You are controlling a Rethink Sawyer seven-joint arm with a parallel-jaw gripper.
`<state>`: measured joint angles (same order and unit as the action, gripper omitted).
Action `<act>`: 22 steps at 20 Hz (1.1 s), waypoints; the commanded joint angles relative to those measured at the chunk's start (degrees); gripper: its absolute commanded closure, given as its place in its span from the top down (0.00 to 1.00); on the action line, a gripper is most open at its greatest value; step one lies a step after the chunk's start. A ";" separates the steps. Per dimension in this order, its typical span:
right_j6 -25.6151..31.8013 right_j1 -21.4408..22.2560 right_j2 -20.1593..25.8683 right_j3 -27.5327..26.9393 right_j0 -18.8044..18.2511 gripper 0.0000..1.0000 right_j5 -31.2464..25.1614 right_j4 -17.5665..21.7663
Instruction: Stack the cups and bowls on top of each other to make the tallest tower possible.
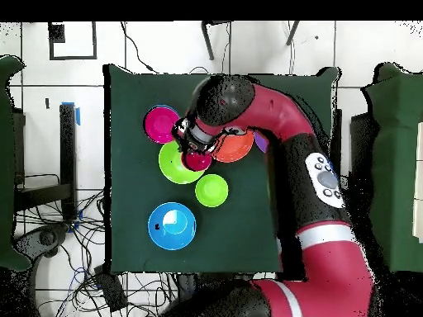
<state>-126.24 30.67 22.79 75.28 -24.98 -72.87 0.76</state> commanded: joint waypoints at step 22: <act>-21.77 -15.24 -5.75 -22.73 10.31 0.00 -8.85 -8.64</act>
<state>-135.04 15.66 18.11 54.43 -16.38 -77.45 -6.08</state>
